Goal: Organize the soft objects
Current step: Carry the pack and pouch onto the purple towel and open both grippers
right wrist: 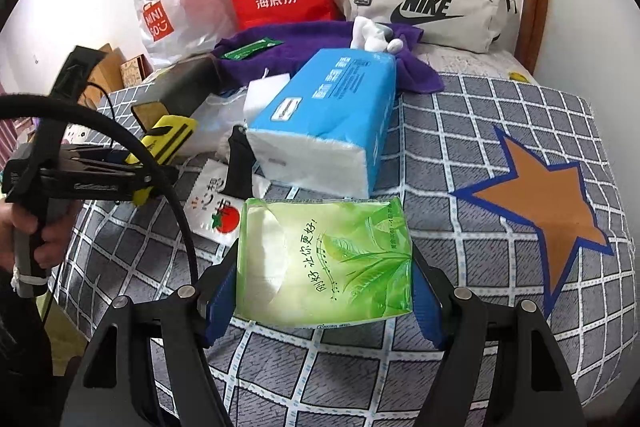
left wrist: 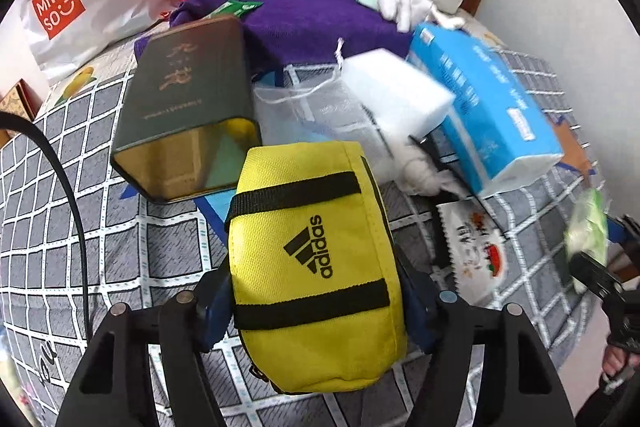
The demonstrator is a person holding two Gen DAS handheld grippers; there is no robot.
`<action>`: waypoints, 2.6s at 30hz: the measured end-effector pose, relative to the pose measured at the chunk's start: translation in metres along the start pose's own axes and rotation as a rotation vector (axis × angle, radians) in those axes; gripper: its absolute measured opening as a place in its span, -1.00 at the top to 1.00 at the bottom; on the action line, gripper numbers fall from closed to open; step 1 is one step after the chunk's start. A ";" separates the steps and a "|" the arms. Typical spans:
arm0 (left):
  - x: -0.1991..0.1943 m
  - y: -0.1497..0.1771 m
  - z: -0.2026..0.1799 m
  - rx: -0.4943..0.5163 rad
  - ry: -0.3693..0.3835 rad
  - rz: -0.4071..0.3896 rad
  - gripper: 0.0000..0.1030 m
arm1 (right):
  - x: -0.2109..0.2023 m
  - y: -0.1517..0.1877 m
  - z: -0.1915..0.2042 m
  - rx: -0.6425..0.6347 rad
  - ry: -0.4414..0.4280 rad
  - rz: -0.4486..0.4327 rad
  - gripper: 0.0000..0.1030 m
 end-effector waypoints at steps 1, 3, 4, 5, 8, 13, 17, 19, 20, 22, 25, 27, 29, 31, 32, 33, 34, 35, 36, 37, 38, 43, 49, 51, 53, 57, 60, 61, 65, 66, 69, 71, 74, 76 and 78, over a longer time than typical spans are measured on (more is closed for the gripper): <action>-0.002 -0.003 0.000 -0.004 0.006 -0.008 -0.30 | 0.000 -0.003 -0.001 0.004 -0.003 -0.004 -0.42; -0.008 -0.007 0.001 -0.003 0.012 -0.014 -0.29 | 0.001 -0.010 -0.002 0.015 -0.013 -0.009 -0.42; -0.010 -0.008 0.001 -0.003 0.012 -0.017 -0.29 | 0.001 -0.012 -0.002 0.020 -0.017 -0.010 -0.42; -0.014 -0.010 0.001 -0.004 0.018 -0.023 -0.29 | 0.002 -0.016 -0.002 0.022 -0.022 -0.010 -0.42; -0.027 -0.015 0.001 -0.003 0.040 -0.045 -0.29 | -0.001 -0.022 -0.002 0.008 -0.021 -0.020 -0.42; -0.037 -0.027 0.002 -0.002 0.013 -0.073 -0.29 | -0.005 -0.038 -0.001 0.001 -0.034 -0.042 -0.42; -0.038 -0.037 0.008 -0.033 0.044 -0.081 -0.29 | -0.003 -0.056 0.002 -0.015 -0.044 -0.067 -0.42; -0.037 -0.043 0.010 -0.030 0.042 -0.081 -0.29 | 0.000 -0.067 0.004 -0.022 -0.050 -0.077 -0.42; -0.036 -0.047 0.011 -0.027 0.037 -0.082 -0.29 | 0.001 -0.071 0.006 -0.024 -0.055 -0.083 -0.42; -0.036 -0.054 0.014 -0.026 0.033 -0.084 -0.29 | 0.005 -0.082 0.007 -0.025 -0.069 -0.094 -0.42; -0.034 -0.066 0.021 -0.038 0.029 -0.091 -0.29 | 0.011 -0.098 0.008 -0.026 -0.088 -0.107 -0.42; -0.032 -0.074 0.026 -0.049 0.027 -0.096 -0.29 | 0.018 -0.111 0.008 -0.030 -0.096 -0.114 -0.42; -0.029 -0.082 0.030 -0.053 0.020 -0.099 -0.29 | 0.025 -0.123 0.008 -0.036 -0.101 -0.122 -0.42; -0.025 -0.090 0.034 -0.055 0.011 -0.098 -0.29 | 0.034 -0.137 0.007 -0.044 -0.104 -0.127 -0.42; -0.023 -0.095 0.037 -0.057 0.009 -0.098 -0.29 | 0.039 -0.142 0.006 -0.046 -0.104 -0.126 -0.42; -0.020 -0.099 0.039 -0.058 0.008 -0.098 -0.29 | 0.044 -0.147 0.005 -0.045 -0.105 -0.124 -0.42; -0.019 -0.102 0.040 -0.059 0.008 -0.098 -0.29 | 0.048 -0.152 0.003 -0.045 -0.105 -0.122 -0.42; -0.016 -0.107 0.042 -0.060 0.008 -0.096 -0.29 | 0.054 -0.158 0.002 -0.047 -0.100 -0.122 -0.42; -0.013 -0.111 0.044 -0.060 0.008 -0.095 -0.29 | 0.060 -0.163 0.000 -0.046 -0.096 -0.124 -0.42; -0.011 -0.115 0.046 -0.060 0.008 -0.094 -0.29 | 0.064 -0.166 -0.001 -0.044 -0.097 -0.124 -0.42; -0.009 -0.120 0.048 -0.060 0.005 -0.094 -0.29 | 0.070 -0.171 -0.003 -0.036 -0.105 -0.121 -0.42; 0.000 -0.143 0.057 -0.055 -0.014 -0.107 -0.29 | 0.099 -0.190 -0.005 -0.022 -0.122 -0.099 -0.42; 0.025 -0.171 0.072 -0.059 -0.021 -0.092 -0.29 | 0.140 -0.206 0.000 -0.047 -0.139 -0.044 -0.42; 0.035 -0.179 0.075 -0.062 -0.017 -0.080 -0.29 | 0.154 -0.208 0.000 -0.065 -0.127 -0.020 -0.42; 0.045 -0.186 0.077 -0.061 -0.017 -0.074 -0.29 | 0.170 -0.208 0.000 -0.082 -0.122 0.009 -0.42; 0.058 -0.195 0.081 -0.065 0.003 -0.067 -0.29 | 0.198 -0.207 -0.003 -0.103 -0.111 0.078 -0.42; 0.068 -0.200 0.084 -0.067 0.005 -0.057 -0.29 | 0.219 -0.205 -0.007 -0.105 -0.108 0.131 -0.42; 0.072 -0.201 0.084 -0.066 0.006 -0.052 -0.29 | 0.228 -0.204 -0.008 -0.100 -0.103 0.162 -0.42; 0.084 -0.203 0.087 -0.061 0.005 -0.031 -0.29 | 0.248 -0.198 -0.010 -0.122 -0.088 0.228 -0.42; 0.086 -0.203 0.087 -0.058 0.006 -0.028 -0.29 | 0.250 -0.197 -0.010 -0.140 -0.077 0.232 -0.42; 0.092 -0.205 0.089 -0.048 0.000 -0.023 -0.29 | 0.263 -0.193 -0.014 -0.153 -0.075 0.279 -0.42; 0.096 -0.206 0.091 -0.048 -0.002 -0.017 -0.29 | 0.269 -0.193 -0.015 -0.151 -0.073 0.290 -0.43; 0.104 -0.207 0.092 -0.044 -0.006 0.005 -0.29 | 0.274 -0.193 -0.013 -0.164 -0.089 0.308 -0.43; 0.110 -0.205 0.092 -0.037 -0.014 0.027 -0.29 | 0.277 -0.192 -0.013 -0.173 -0.092 0.315 -0.43; 0.117 -0.203 0.091 -0.027 -0.016 0.046 -0.29 | 0.279 -0.192 -0.013 -0.175 -0.105 0.319 -0.51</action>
Point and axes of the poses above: each gripper's, at about its wrist camera, not at the fingertips, and x roughly the way its jaws point, z to its left, y to its underside, the point moved 3 cm from there along x, roughly the way its jaws point, and after that the axes turned 13 degrees about -z, right-handed, at the moved point
